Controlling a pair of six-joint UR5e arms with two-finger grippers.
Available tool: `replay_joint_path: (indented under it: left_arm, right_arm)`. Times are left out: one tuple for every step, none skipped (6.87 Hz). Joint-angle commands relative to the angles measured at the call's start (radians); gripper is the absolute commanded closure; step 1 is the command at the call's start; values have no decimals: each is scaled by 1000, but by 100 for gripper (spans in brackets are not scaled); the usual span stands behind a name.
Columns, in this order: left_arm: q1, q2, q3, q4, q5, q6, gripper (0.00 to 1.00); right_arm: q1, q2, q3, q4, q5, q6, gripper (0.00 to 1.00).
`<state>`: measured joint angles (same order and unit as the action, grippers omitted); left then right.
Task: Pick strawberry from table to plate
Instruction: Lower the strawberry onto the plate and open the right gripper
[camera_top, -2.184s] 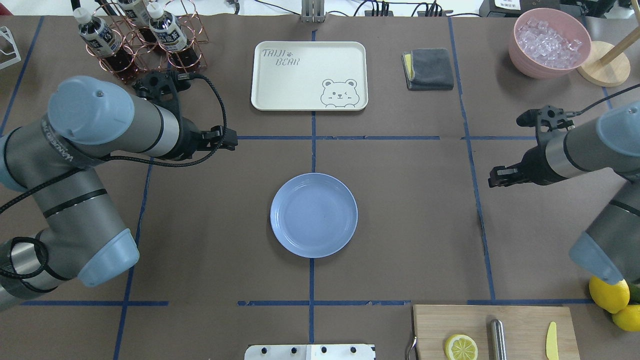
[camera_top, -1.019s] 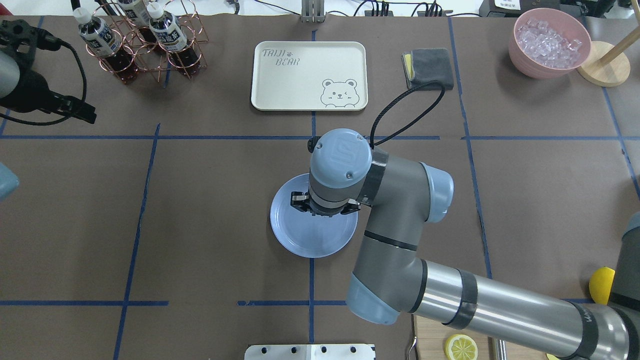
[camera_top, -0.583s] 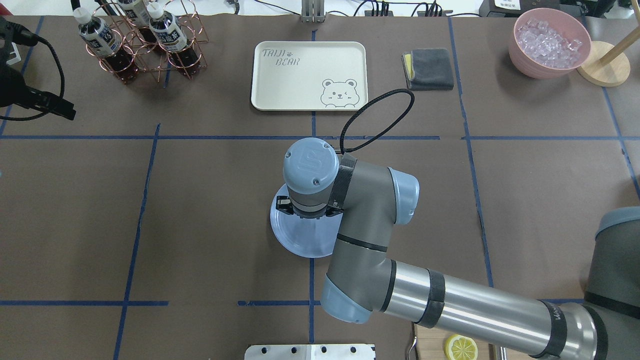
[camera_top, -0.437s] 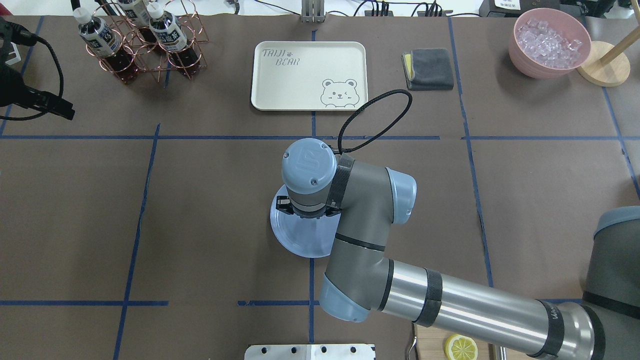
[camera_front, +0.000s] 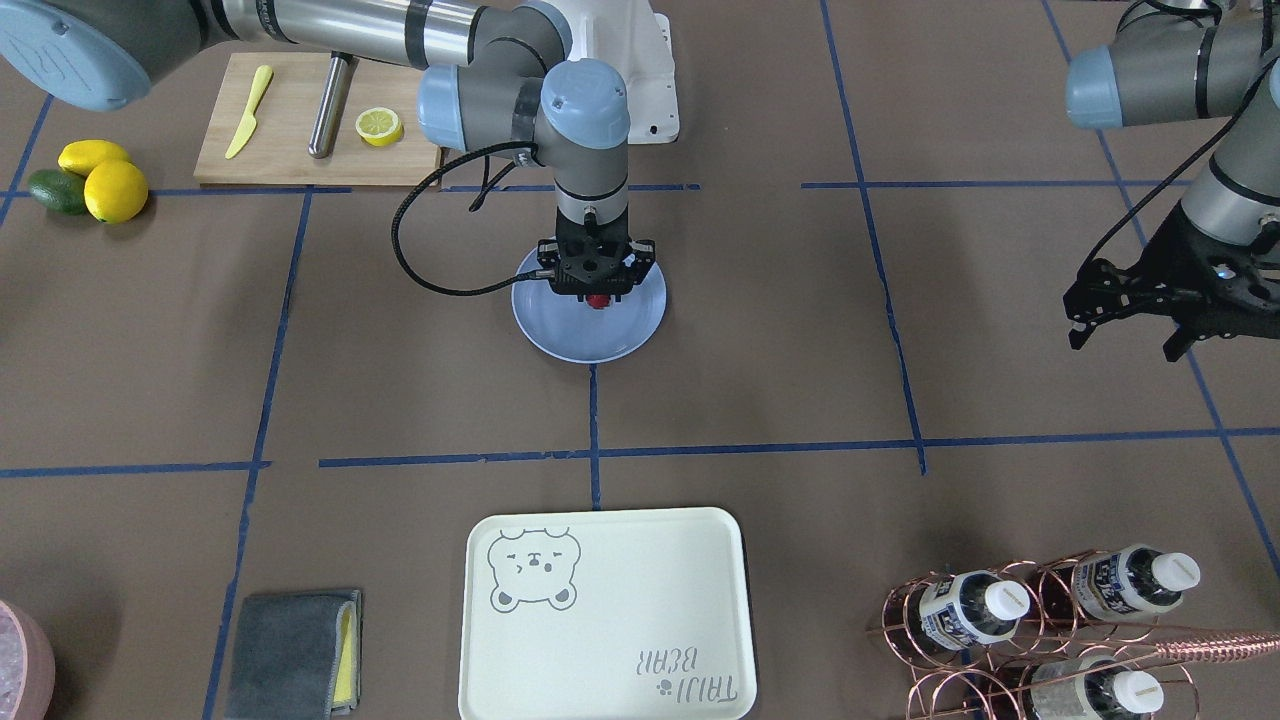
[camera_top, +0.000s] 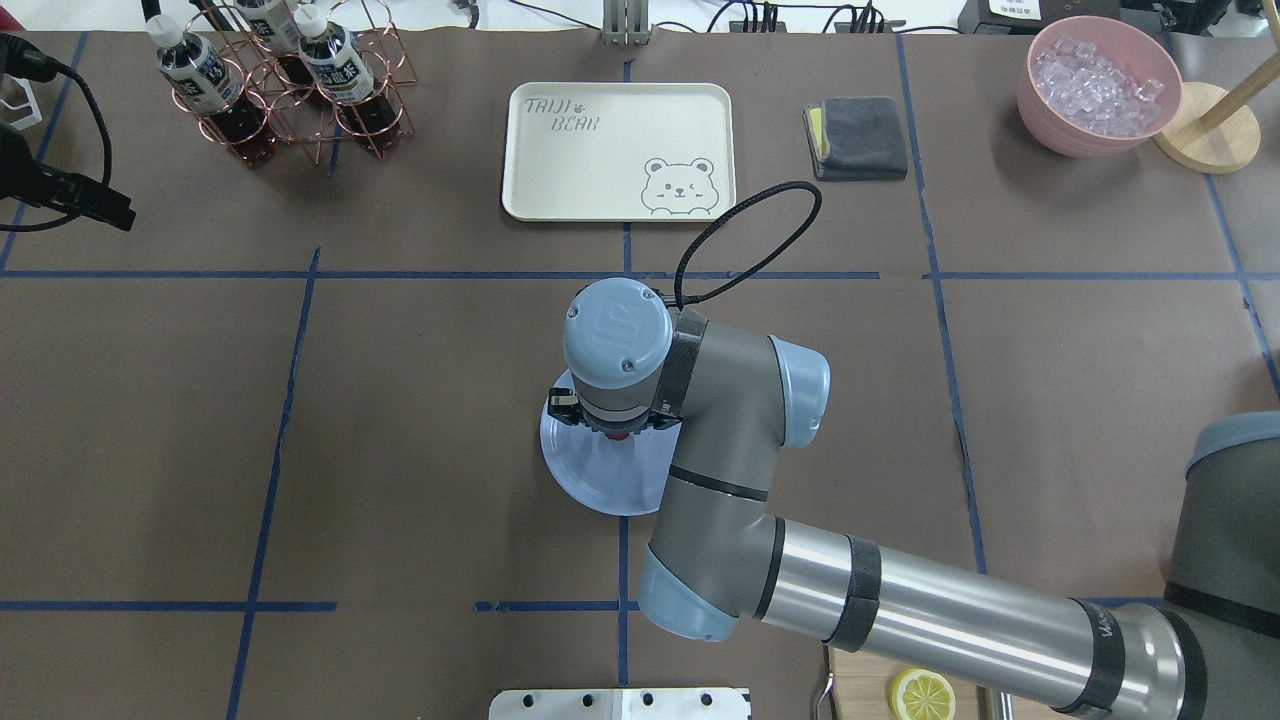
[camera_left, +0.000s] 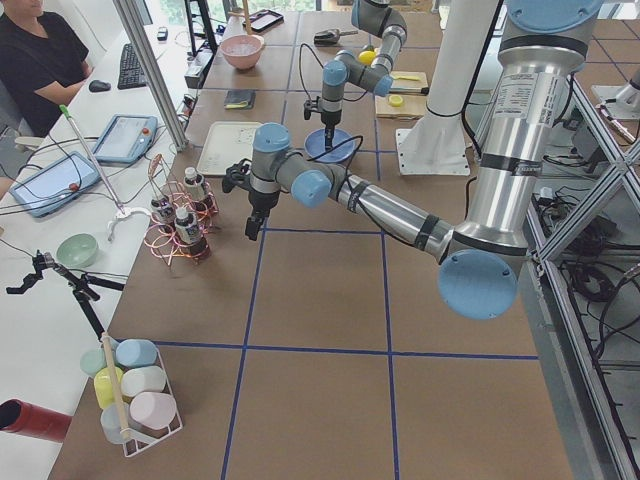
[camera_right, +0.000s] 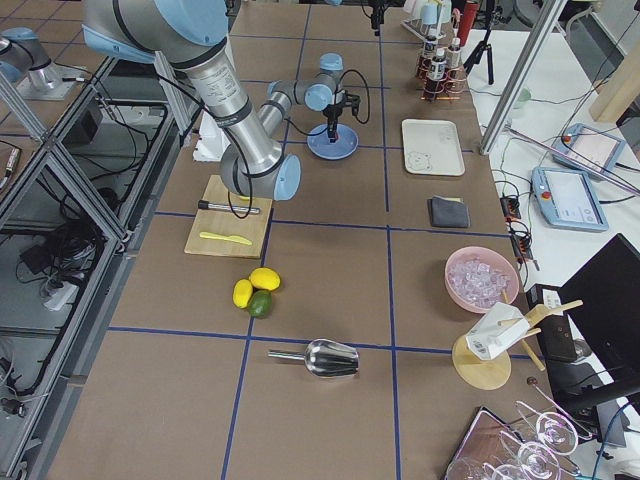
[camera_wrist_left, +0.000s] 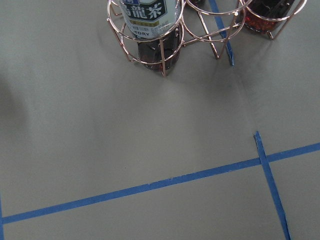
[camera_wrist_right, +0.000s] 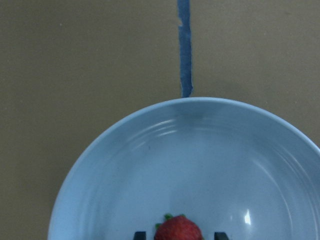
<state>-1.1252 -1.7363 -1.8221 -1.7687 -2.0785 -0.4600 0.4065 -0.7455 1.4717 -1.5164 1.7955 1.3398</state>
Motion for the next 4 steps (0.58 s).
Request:
replay_joint_path:
  left_arm:
    - [-19,0,7,0,0,24,0]
    - [-46,0,18,8,0,59,0]
    - [-95,0,27,27,0,125,0]
    - [-154,0,35,84,-2,223,0]
  right_arm:
    - [14,-2,9,4,10,-1,0]
    - [53,-8,44,-16,57,-1,0]
    - [113,-46,156,-92,111,-10,0]
    - [168,-120,308,-169,145,-33,0]
